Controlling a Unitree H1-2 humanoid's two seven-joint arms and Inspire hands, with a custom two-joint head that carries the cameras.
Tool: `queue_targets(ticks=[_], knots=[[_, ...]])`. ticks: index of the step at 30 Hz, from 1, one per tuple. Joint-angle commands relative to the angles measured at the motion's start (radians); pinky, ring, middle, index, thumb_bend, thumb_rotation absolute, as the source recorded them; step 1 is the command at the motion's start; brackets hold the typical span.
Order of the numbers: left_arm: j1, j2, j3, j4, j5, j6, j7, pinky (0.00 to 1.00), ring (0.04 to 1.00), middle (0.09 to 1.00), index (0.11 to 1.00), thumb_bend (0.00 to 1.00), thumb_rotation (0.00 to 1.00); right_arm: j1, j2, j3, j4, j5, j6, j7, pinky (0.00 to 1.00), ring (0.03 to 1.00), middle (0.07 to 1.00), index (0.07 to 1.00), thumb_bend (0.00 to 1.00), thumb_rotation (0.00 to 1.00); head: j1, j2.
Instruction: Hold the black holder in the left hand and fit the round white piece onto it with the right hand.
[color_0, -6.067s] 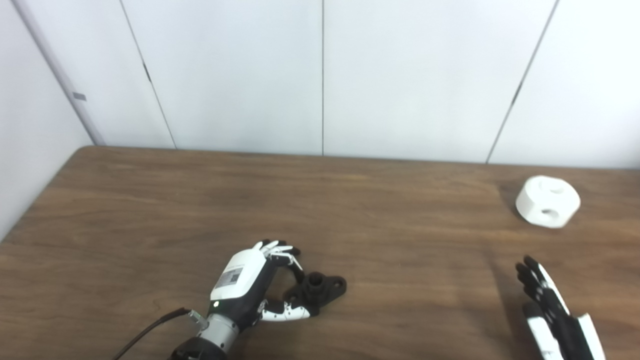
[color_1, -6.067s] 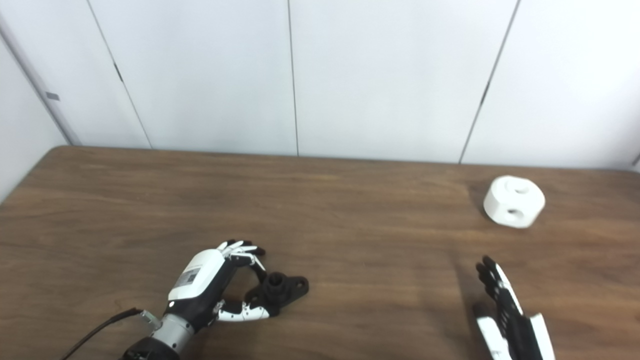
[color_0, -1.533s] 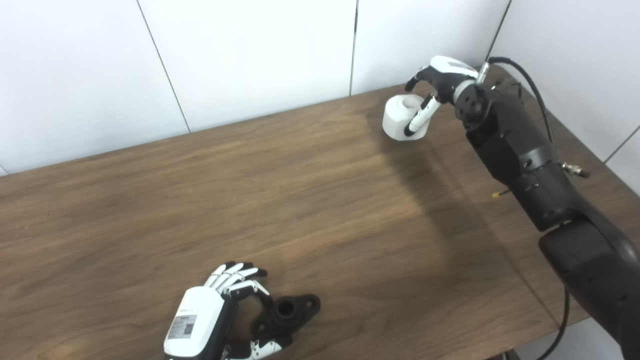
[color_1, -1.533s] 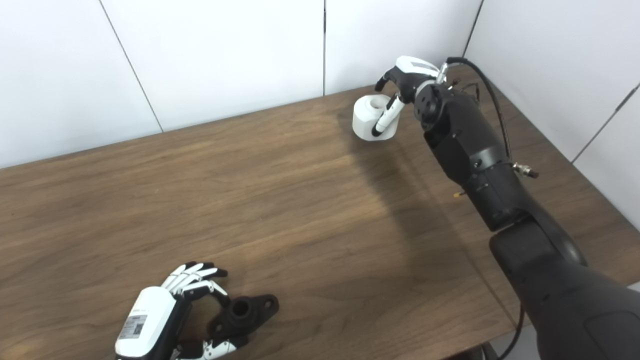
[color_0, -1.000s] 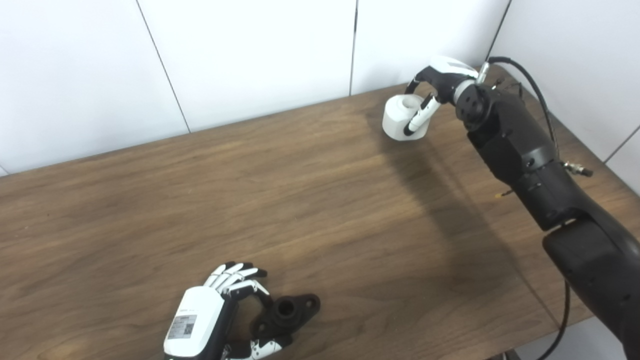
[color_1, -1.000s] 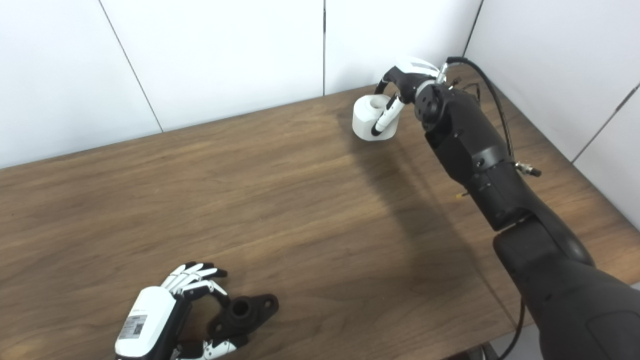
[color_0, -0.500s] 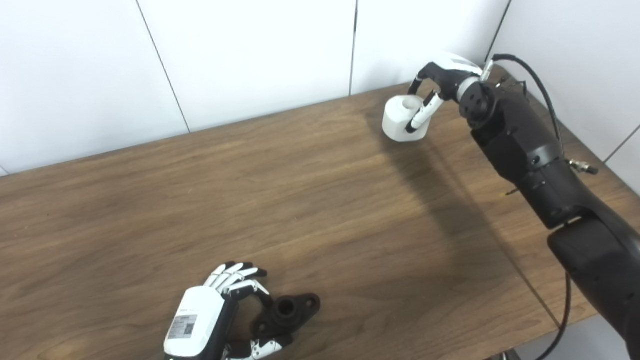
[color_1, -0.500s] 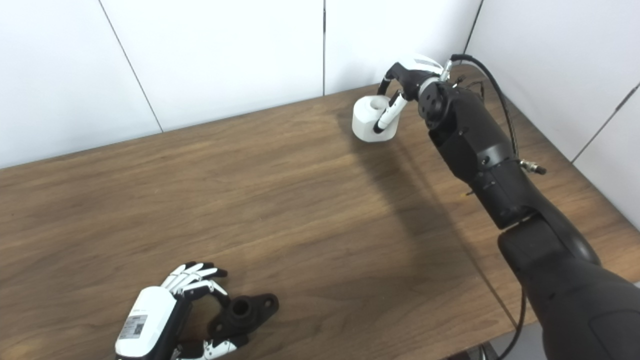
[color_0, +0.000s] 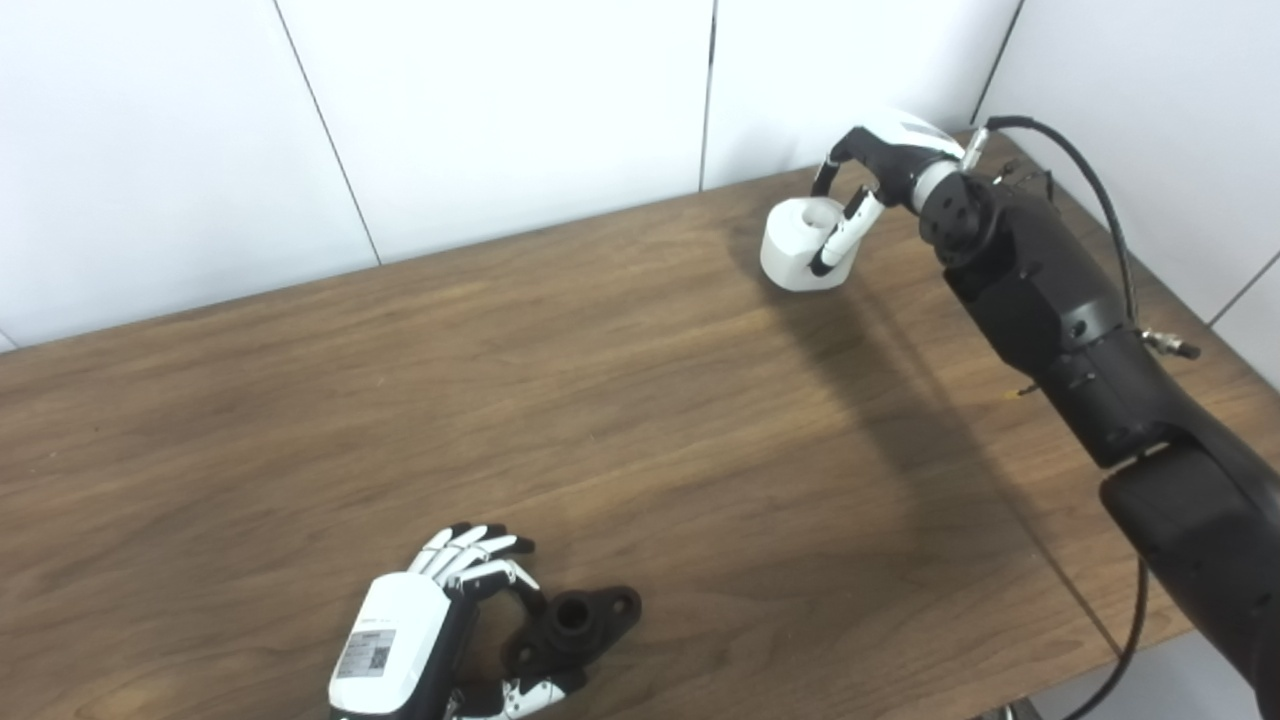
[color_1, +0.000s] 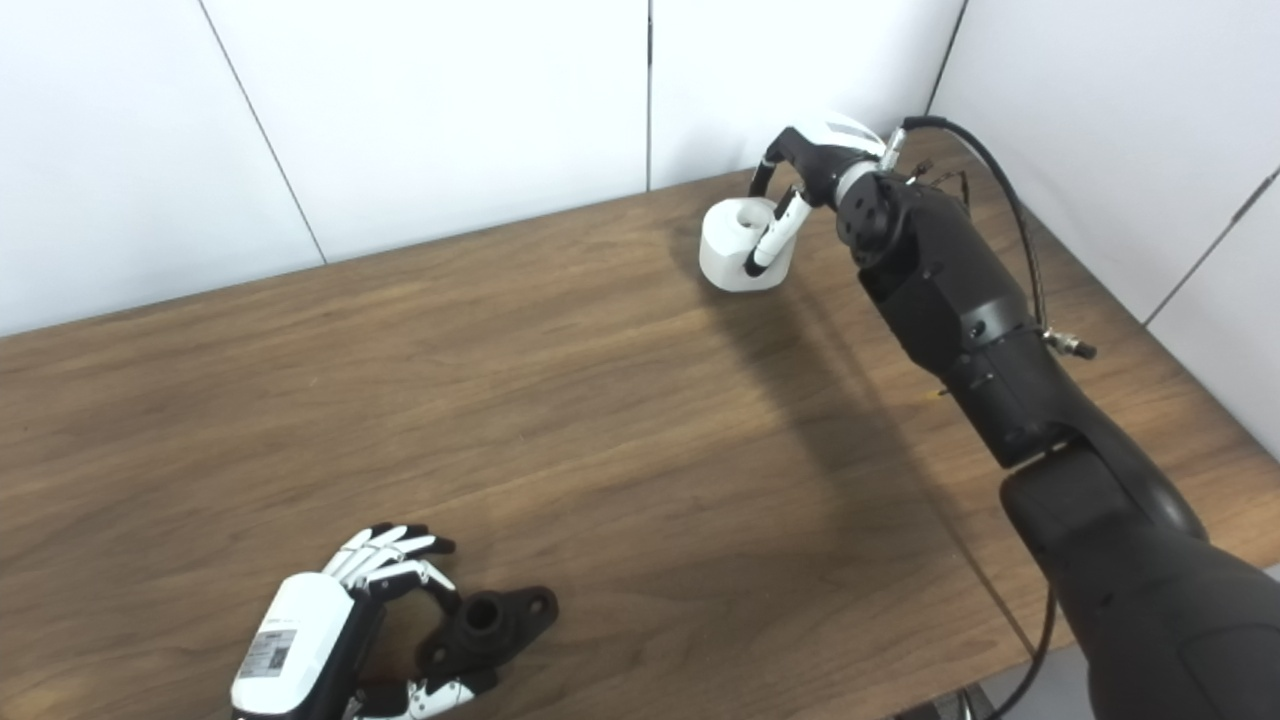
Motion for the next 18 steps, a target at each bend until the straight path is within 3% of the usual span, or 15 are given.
queue_targets(ticks=[1,7,11,18], knots=[[0.024,0.011,-0.004,0.047,0.025,0.025,-0.04,0.89,0.852,0.781,0.487,0.52,0.05,-0.028,-0.03,-0.008,-0.032,-0.004,0.002,-0.02,0.89,0.998,0.885,0.486,0.52,0.13,-0.001,-0.002],[0.022,0.006,-0.008,0.044,0.033,0.032,-0.046,0.89,0.85,0.78,0.487,0.52,0.05,-0.02,-0.04,-0.009,-0.07,0.011,-0.028,-0.015,0.86,0.953,0.862,0.486,0.52,0.13,0.014,0.002],[0.021,0.003,-0.009,0.044,0.035,0.032,-0.046,0.89,0.848,0.778,0.487,0.52,0.05,0.002,-0.051,0.016,-0.176,0.002,-0.02,0.035,0.84,0.893,0.818,0.485,0.52,0.13,0.026,0.007],[0.021,-0.007,-0.013,0.041,0.041,0.045,-0.057,0.9,0.854,0.783,0.487,0.52,0.05,0.035,-0.058,0.059,-0.363,-0.021,-0.005,0.133,0.83,0.887,0.796,0.486,0.52,0.13,0.053,0.013]])
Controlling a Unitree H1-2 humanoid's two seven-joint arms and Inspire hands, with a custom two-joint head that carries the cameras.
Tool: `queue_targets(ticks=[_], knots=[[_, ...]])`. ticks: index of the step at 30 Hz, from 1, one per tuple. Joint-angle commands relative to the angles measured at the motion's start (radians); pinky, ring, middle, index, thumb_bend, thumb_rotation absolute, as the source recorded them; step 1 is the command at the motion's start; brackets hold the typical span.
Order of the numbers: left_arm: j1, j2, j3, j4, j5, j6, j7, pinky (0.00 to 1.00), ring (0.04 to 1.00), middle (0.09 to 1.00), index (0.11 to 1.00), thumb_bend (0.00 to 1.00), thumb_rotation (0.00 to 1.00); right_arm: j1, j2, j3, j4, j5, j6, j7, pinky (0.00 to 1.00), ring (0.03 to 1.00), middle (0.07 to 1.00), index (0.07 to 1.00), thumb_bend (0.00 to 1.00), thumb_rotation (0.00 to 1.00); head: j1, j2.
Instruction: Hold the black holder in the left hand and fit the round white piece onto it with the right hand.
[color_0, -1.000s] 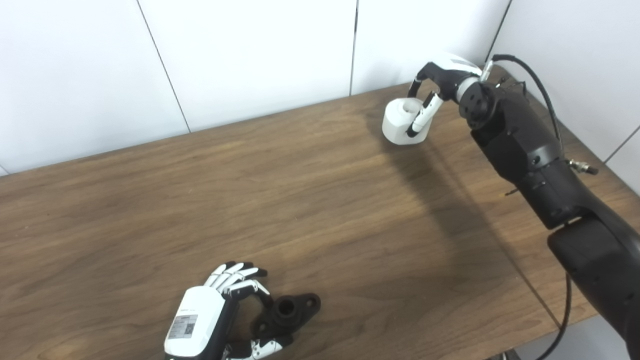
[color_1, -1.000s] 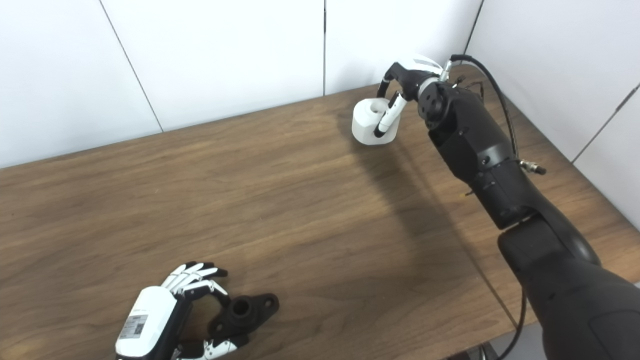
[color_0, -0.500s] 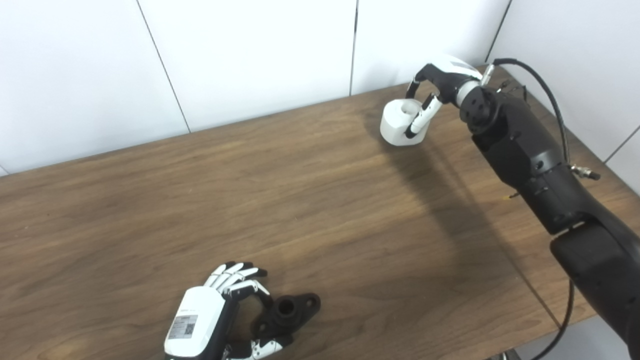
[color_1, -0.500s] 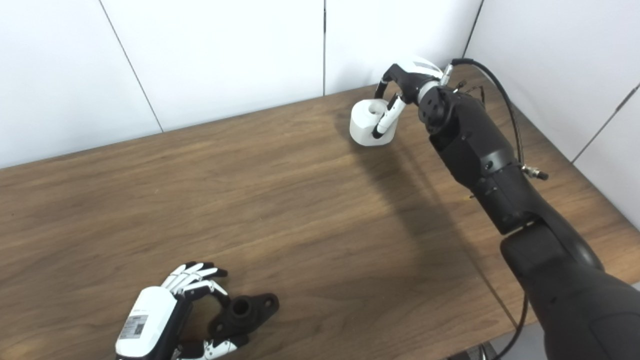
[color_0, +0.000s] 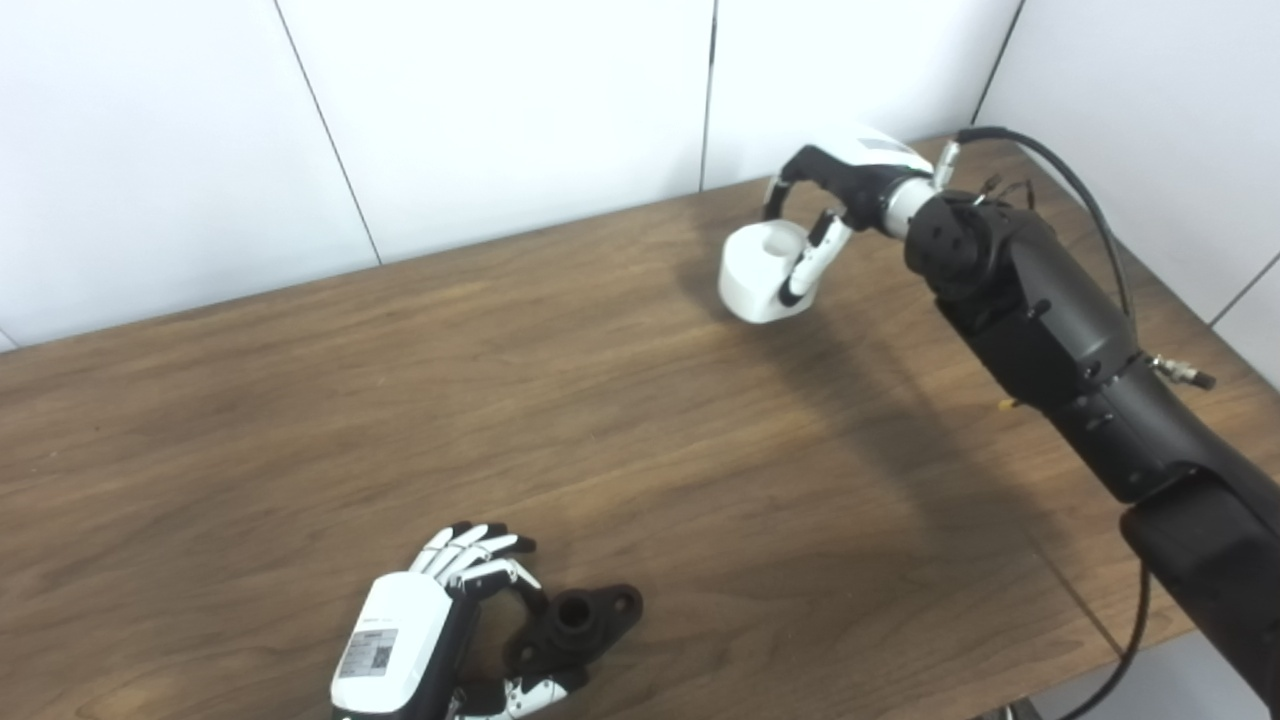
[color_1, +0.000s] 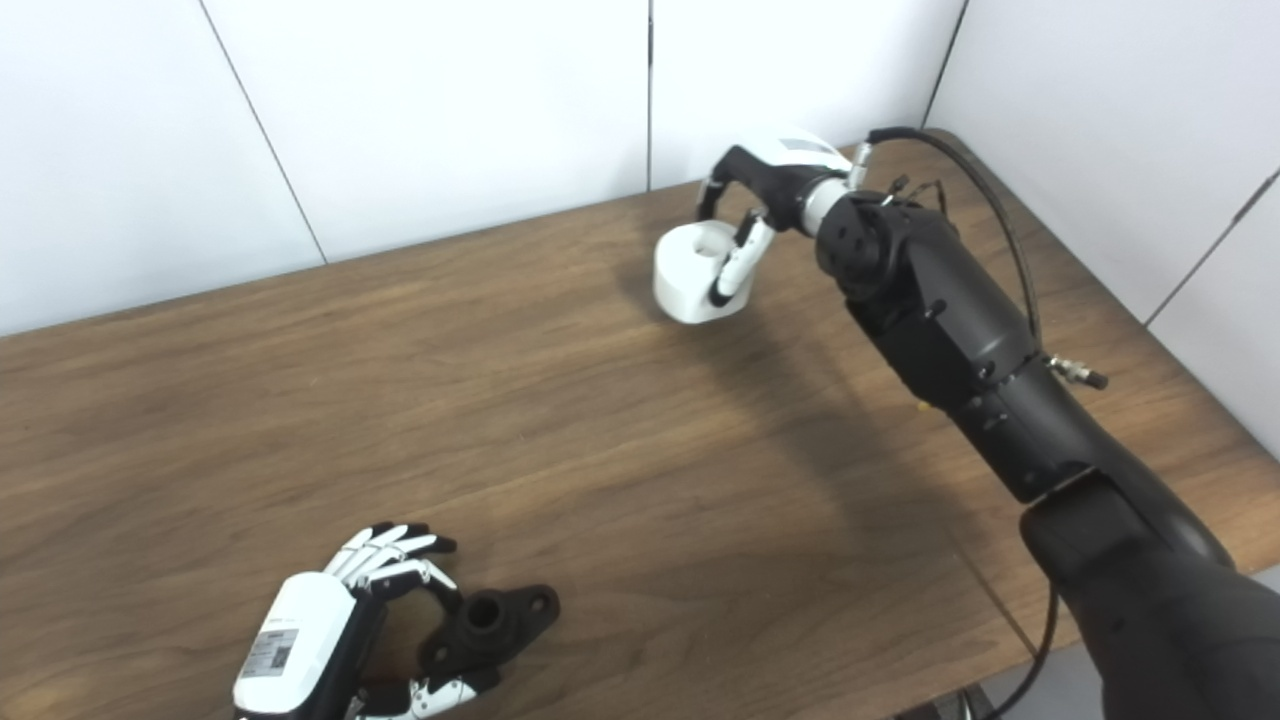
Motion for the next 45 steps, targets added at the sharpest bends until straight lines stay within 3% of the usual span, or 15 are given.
queue_targets(ticks=[1,13,19,25,37,45], knots=[[0.019,0.002,-0.011,0.041,0.03,0.039,-0.056,0.91,0.858,0.785,0.487,0.52,0.05,-0.03,-0.044,-0.002,-0.079,-0.02,-0.005,0.019,0.83,0.889,0.795,0.486,0.52,0.13,0.002,0.002],[0.014,-0.014,-0.017,0.034,0.035,0.061,-0.074,0.92,0.879,0.8,0.487,0.52,0.05,0.041,-0.006,0.031,-0.358,-0.036,-0.002,0.142,0.79,0.888,0.78,0.483,0.52,0.13,0.058,0.036],[0.009,-0.027,-0.021,0.023,0.043,0.085,-0.093,0.94,0.883,0.803,0.488,0.52,0.05,0.075,0.053,0.027,-0.487,-0.066,0.009,0.241,0.81,0.912,0.817,0.485,0.52,0.13,0.084,0.066],[0.011,-0.043,-0.021,0.012,0.039,0.109,-0.111,0.96,0.89,0.809,0.488,0.52,0.05,0.099,0.093,0.039,-0.584,-0.048,0.001,0.285,0.81,0.937,0.821,0.484,0.52,0.13,0.108,0.089],[-0.003,-0.051,-0.036,0.006,0.061,0.109,-0.105,0.95,0.88,0.798,0.487,0.52,0.05,0.08,0.17,0.068,-0.691,-0.097,-0.012,0.394,0.76,0.914,0.812,0.483,0.53,0.14,0.134,0.151],[-0.021,-0.059,-0.041,0.012,0.067,0.122,-0.113,0.95,0.882,0.803,0.487,0.52,0.05,0.045,0.202,0.089,-0.73,-0.103,-0.029,0.441,0.76,0.916,0.799,0.482,0.53,0.14,0.134,0.164]])
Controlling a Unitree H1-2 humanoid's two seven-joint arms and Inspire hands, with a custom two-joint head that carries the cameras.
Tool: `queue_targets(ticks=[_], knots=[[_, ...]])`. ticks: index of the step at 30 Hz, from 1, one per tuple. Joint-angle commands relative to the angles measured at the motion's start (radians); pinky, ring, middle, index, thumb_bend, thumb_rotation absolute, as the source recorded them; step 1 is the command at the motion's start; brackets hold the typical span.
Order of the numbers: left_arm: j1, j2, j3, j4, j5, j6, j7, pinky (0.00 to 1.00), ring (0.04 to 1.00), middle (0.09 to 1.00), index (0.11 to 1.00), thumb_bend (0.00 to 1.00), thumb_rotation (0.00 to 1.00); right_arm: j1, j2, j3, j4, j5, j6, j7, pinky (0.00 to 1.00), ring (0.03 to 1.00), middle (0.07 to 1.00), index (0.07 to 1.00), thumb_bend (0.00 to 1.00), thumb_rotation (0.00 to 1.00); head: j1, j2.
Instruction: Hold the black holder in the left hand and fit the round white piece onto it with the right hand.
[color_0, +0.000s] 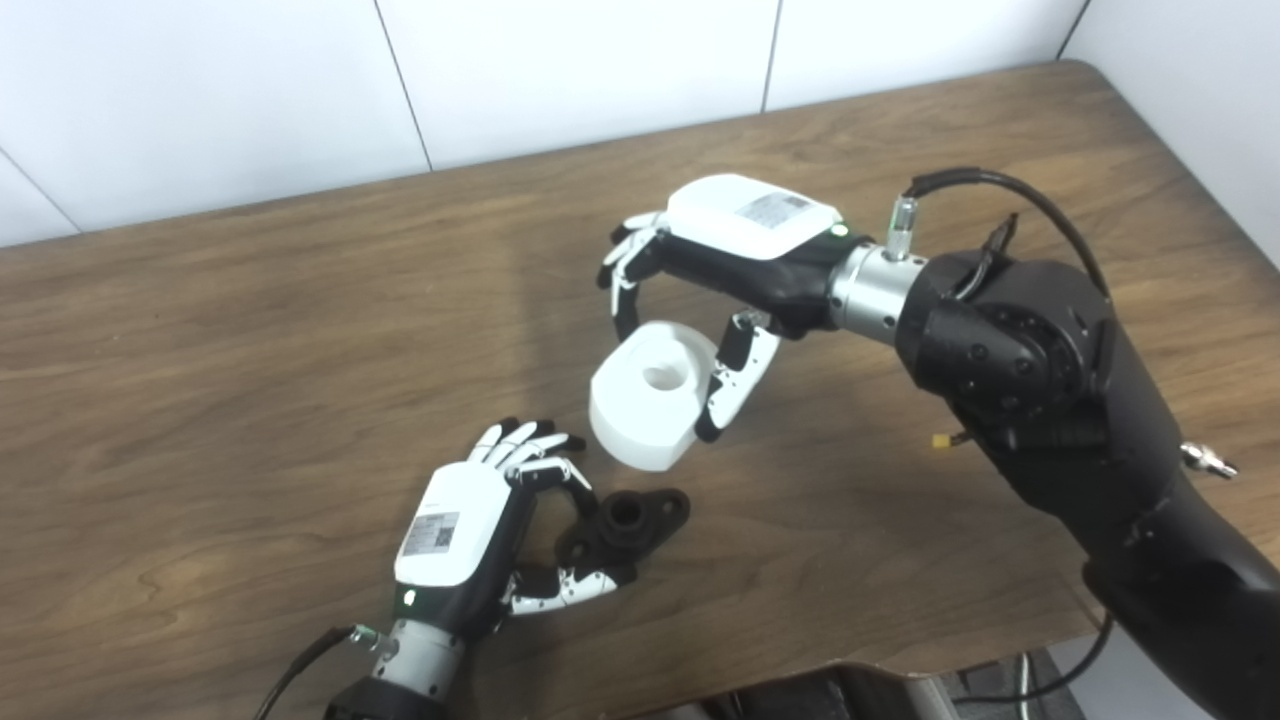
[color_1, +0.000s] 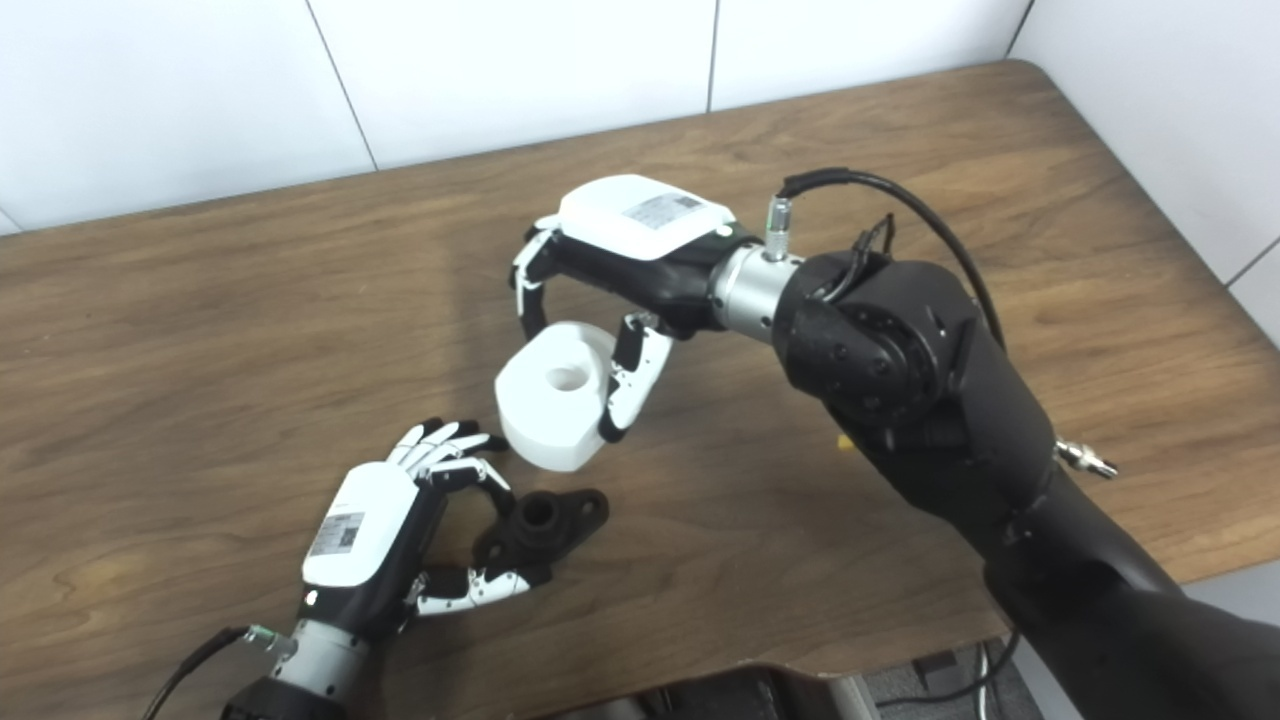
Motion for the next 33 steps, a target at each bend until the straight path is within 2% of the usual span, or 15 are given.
queue_targets(ticks=[1,14,23,33], knots=[[0.0,-0.004,-0.018,0.031,0.031,0.028,-0.05,0.95,0.88,0.801,0.487,0.52,0.05,-0.049,0.003,-0.004,-0.046,-0.01,-0.023,0.009,0.76,0.921,0.8,0.482,0.53,0.14,0.002,0.002],[-0.018,-0.028,-0.024,0.049,0.048,0.029,-0.041,0.94,0.875,0.798,0.487,0.52,0.05,-0.067,0.027,0.0,-0.081,-0.015,-0.022,0.08,0.78,0.919,0.798,0.482,0.53,0.14,0.022,0.007],[-0.021,-0.037,-0.029,0.046,0.044,0.031,-0.038,0.93,0.87,0.792,0.487,0.52,0.05,-0.043,0.027,0.004,-0.066,-0.004,-0.046,0.086,0.82,0.915,0.799,0.482,0.53,0.13,0.022,0.014],[-0.024,-0.038,-0.035,0.043,0.051,0.038,-0.038,0.93,0.872,0.795,0.487,0.52,0.05,0.002,0.039,0.008,-0.064,-0.007,-0.065,0.077,0.82,0.925,0.804,0.483,0.52,0.13,0.021,0.016]])
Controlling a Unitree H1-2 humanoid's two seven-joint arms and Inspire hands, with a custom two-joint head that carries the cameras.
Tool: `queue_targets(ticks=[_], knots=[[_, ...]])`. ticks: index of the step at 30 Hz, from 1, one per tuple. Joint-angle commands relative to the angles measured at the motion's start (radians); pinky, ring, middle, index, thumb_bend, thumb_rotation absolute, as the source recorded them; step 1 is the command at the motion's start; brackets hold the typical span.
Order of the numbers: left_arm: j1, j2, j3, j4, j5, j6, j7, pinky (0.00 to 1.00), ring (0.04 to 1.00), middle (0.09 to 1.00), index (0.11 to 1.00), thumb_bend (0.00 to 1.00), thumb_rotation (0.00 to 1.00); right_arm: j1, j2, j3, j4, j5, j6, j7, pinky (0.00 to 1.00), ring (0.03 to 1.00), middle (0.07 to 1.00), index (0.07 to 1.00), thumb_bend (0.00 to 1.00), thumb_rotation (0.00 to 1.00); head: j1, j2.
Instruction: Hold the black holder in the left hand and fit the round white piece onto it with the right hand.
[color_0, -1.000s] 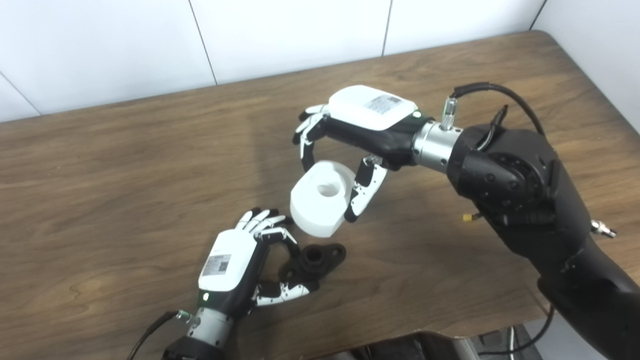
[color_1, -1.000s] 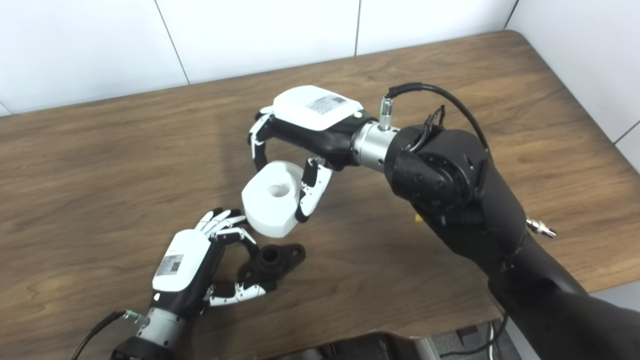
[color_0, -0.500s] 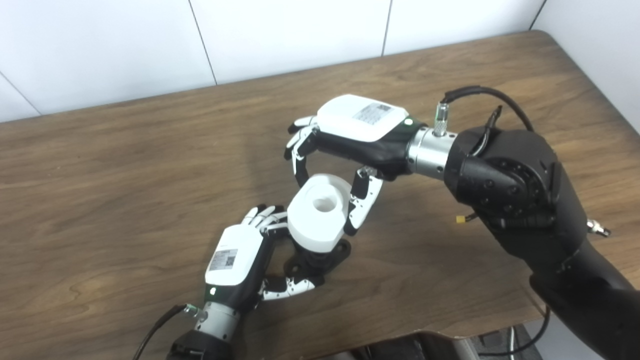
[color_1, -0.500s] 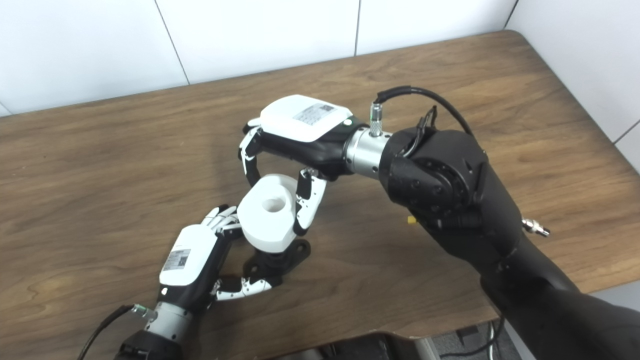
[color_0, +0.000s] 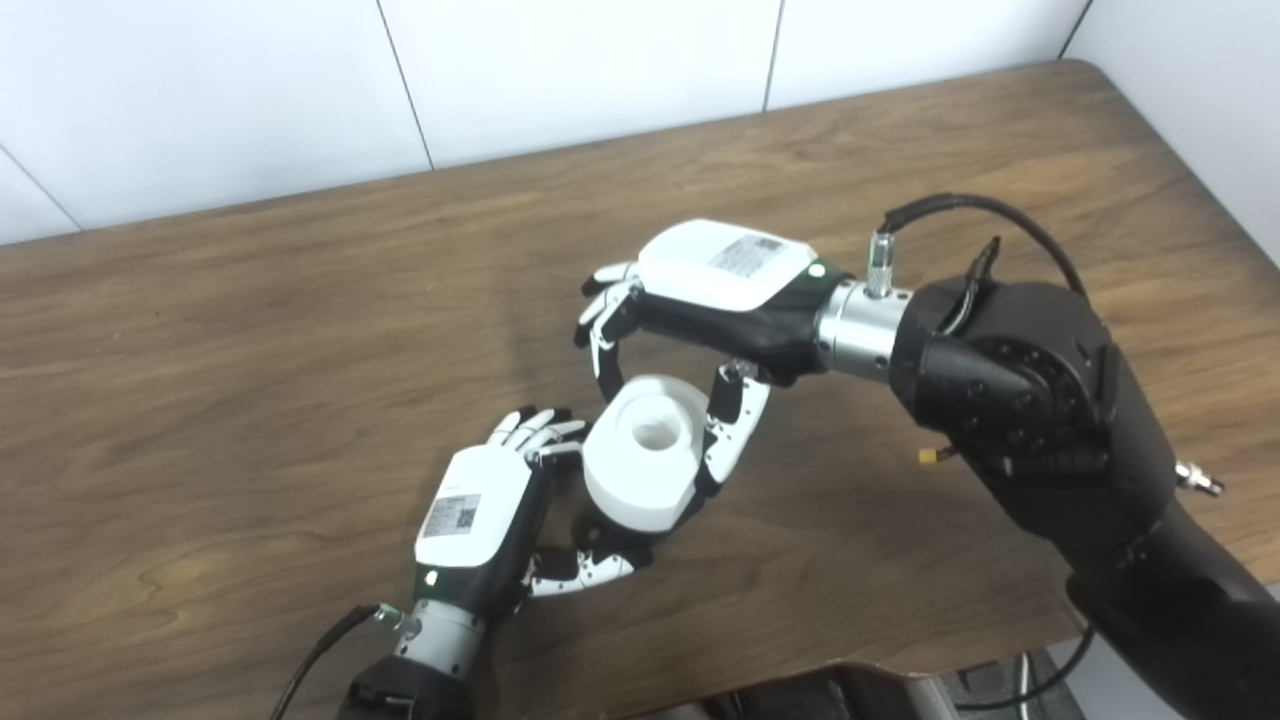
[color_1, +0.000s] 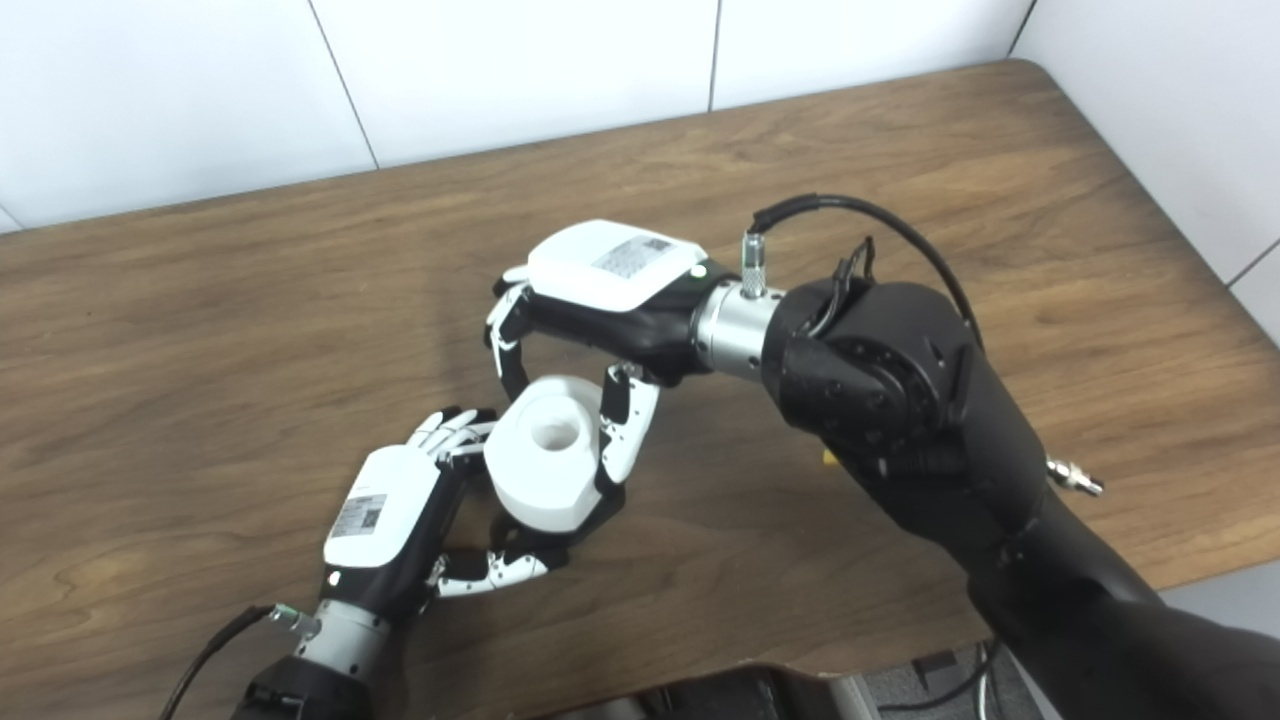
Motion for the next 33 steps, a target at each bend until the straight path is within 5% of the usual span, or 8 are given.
queue_targets(ticks=[1,33], knots=[[0.002,-0.002,-0.016,0.027,0.019,0.01,-0.033,0.93,0.872,0.795,0.487,0.52,0.05,-0.029,0.009,-0.008,-0.019,-0.006,-0.023,-0.024,0.82,0.923,0.803,0.483,0.52,0.13,0.001,0.0],[-0.005,-0.005,-0.018,0.03,0.021,0.014,-0.031,0.92,0.873,0.799,0.487,0.52,0.05,0.04,0.054,0.022,0.007,-0.121,-0.176,-0.018,0.86,0.928,0.803,0.484,0.52,0.13,0.0,-0.002]])
